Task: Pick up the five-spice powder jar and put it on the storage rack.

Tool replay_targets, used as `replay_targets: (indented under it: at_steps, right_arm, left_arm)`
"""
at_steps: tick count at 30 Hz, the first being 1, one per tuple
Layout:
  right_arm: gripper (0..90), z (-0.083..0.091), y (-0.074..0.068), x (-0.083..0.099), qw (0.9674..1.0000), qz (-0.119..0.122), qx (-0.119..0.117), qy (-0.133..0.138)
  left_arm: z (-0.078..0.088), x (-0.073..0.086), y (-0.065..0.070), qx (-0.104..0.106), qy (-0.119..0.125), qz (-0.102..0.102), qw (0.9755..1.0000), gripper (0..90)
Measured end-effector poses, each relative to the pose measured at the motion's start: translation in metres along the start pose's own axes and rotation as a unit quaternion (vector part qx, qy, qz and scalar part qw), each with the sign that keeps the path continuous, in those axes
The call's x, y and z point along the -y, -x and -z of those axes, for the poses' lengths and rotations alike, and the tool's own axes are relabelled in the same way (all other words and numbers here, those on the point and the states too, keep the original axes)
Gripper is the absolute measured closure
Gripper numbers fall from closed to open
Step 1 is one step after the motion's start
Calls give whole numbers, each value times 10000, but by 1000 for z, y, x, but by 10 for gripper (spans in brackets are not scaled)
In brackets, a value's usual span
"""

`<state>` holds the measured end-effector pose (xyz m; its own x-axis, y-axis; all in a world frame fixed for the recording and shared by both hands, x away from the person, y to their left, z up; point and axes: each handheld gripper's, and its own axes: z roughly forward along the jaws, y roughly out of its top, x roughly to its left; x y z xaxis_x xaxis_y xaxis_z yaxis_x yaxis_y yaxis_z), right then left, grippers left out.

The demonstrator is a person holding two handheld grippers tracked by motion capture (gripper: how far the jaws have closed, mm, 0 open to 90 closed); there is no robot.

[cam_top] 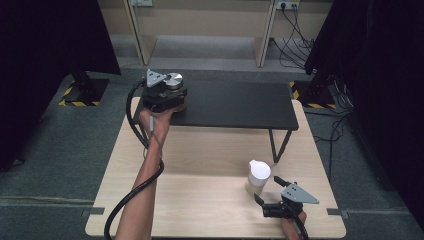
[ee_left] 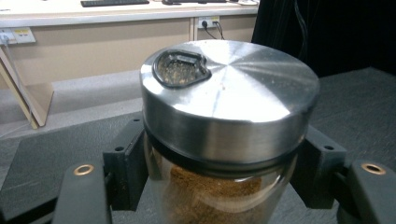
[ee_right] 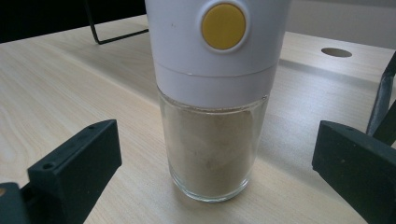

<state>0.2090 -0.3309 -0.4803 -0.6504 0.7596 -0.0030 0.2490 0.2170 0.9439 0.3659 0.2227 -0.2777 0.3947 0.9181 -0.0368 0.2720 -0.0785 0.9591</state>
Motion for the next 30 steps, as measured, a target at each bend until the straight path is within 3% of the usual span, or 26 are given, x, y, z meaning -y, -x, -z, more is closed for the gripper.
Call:
replay_targets:
  at_steps: [5, 8, 13, 21, 30]
  right_arm:
    - [13, 0, 0, 0, 10000, 0, 2, -7]
    - [13, 0, 0, 0, 10000, -1, -2, -7]
    - [12, 0, 0, 0, 10000, -23, 0, 3]
    - [13, 0, 0, 0, 10000, -32, 0, 9]
    - [13, 0, 1, 1, 10000, -42, -26, 30]
  left_arm:
    - [1, 7, -1, 24, 139, -86, 9999, 304]
    - [0, 9, -3, 75, 201, -97, 9997, 164]
    - [4, 9, 1, -60, 254, 0, 9997, 36]
    - [9, 9, 1, 62, 329, 57, 9994, 6]
    - [21, 10, 5, 201, 401, -82, 9990, 0]
